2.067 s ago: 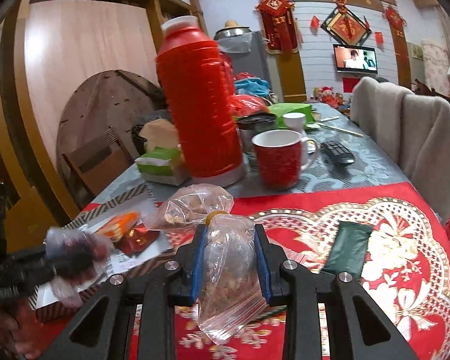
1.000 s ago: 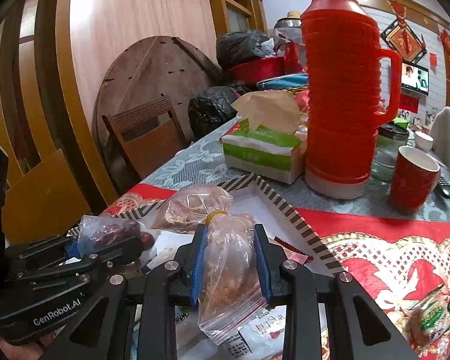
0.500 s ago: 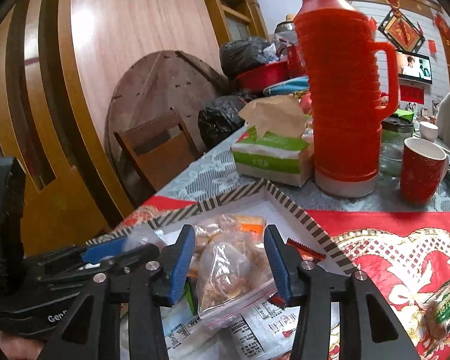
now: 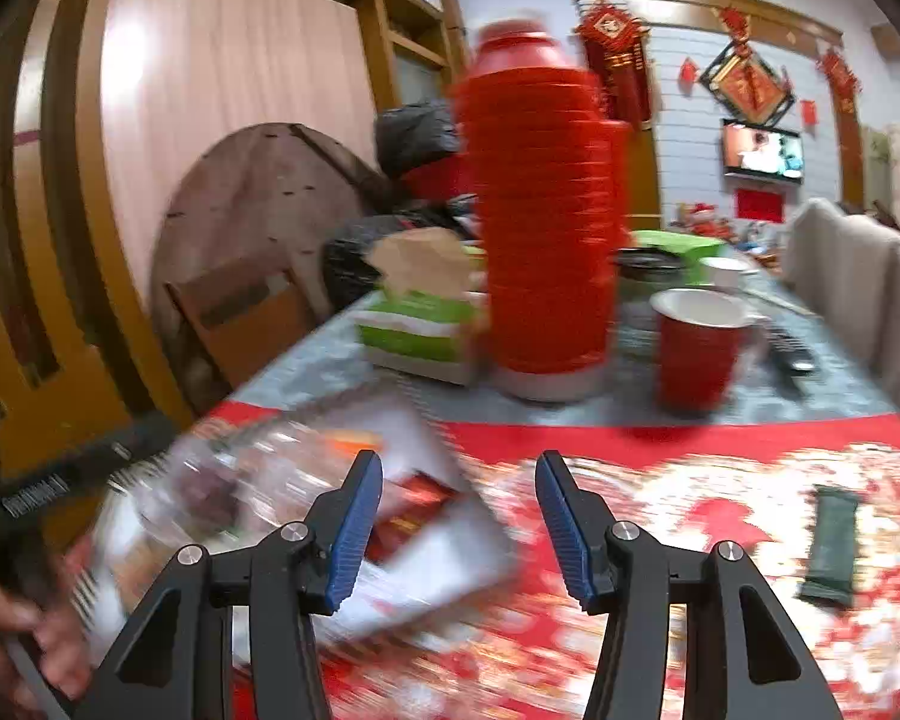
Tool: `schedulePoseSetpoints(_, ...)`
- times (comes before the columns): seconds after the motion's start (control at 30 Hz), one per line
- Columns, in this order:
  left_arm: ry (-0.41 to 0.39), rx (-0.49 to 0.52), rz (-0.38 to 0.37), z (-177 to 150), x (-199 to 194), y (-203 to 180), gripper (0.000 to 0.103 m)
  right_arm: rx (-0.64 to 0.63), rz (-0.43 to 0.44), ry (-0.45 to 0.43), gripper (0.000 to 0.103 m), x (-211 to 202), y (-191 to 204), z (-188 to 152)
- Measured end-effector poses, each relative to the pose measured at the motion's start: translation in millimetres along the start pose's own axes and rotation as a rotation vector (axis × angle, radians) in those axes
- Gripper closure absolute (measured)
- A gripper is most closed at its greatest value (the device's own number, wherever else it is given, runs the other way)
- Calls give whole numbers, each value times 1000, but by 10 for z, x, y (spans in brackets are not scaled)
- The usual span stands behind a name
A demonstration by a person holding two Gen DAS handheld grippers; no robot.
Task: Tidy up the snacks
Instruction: 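Grasp green-labelled cookie packet with left tool while right tool grasps dark green packet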
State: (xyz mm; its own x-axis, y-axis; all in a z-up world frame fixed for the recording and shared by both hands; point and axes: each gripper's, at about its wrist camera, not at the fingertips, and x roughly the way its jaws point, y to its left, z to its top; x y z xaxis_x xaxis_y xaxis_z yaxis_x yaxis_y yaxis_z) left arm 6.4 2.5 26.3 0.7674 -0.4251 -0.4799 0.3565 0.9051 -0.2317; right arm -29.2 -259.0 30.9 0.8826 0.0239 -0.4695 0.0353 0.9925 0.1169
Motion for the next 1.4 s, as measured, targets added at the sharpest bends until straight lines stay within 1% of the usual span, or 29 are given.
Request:
schedulePoseSetpoints(0.1,39,55,-86,-34,45,-304,35,7,-77,-7,50,-174,-405,-48)
schedulePoseSetpoints(0.13,51,93,-116,-51,63,-457,35,17,-111,-9,48,-231,-574,-65)
schedulePoseSetpoints(0.17,61,135,-141,-70,79,-614,35,30,-151,-8,43,-278,-739,-87)
schedulePoseSetpoints(0.2,75,186,-173,-99,106,-802,35,55,-190,-5,41,-318,-926,-108)
schedulePoseSetpoints(0.23,92,228,-201,-126,141,-961,35,93,-210,2,40,-349,-1122,-134)
schedulePoseSetpoints(0.27,118,278,-230,-165,211,-1173,35,145,-217,18,39,-357,-1327,-163)
schedulePoseSetpoints(0.33,159,333,-247,-230,351,-1482,35,243,-233,45,39,-349,-1615,-211)
schedulePoseSetpoints(0.37,186,355,-258,-263,448,-1639,35,282,-246,83,39,-296,-1738,-238)
schedulePoseSetpoints(0.43,235,358,-293,-299,620,-1842,35,316,-228,134,39,-172,-1862,-288)
schedulePoseSetpoints(0.5,288,335,-322,-324,829,-2017,35,327,-228,179,39,-58,-1908,-318)
schedulePoseSetpoints(0.57,325,303,-316,-330,1015,-2126,35,327,-225,205,39,1,-1906,-328)
schedulePoseSetpoints(0.63,355,288,-321,-336,1188,-2228,35,313,-250,232,39,78,-1875,-304)
schedulePoseSetpoints(0.67,361,293,-332,-347,1251,-2284,35,309,-260,244,39,114,-1861,-297)
schedulePoseSetpoints(0.73,364,341,-355,-370,1330,-2368,35,304,-277,290,39,199,-1885,-306)
schedulePoseSetpoints(0.8,373,392,-373,-397,1417,-2415,35,285,-289,298,37,245,-1875,-293)
schedulePoseSetpoints(0.87,393,409,-378,-403,1497,-2398,35,254,-309,320,37,309,-1861,-281)
schedulePoseSetpoints(0.97,419,413,-384,-416,1594,-2369,35,166,-340,363,36,419,-1803,-262)
schedulePoseSetpoints(1.03,439,421,-411,-455,1625,-2353,35,135,-343,370,40,431,-1794,-259)
schedulePoseSetpoints(1.1,447,435,-446,-485,1591,-2373,35,127,-347,367,51,394,-1818,-265)
schedulePoseSetpoints(1.13,439,456,-453,-498,1555,-2396,35,124,-344,368,53,372,-1833,-270)
schedulePoseSetpoints(1.17,430,476,-460,-513,1525,-2421,35,126,-343,369,57,355,-1843,-269)
schedulePoseSetpoints(1.27,414,561,-489,-572,1439,-2532,35,136,-359,375,59,281,-1892,-290)
schedulePoseSetpoints(1.33,402,625,-475,-627,1444,-2605,35,145,-364,378,60,233,-1912,-309)
schedulePoseSetpoints(1.4,418,644,-468,-654,1508,-2642,35,157,-360,377,60,191,-1925,-327)
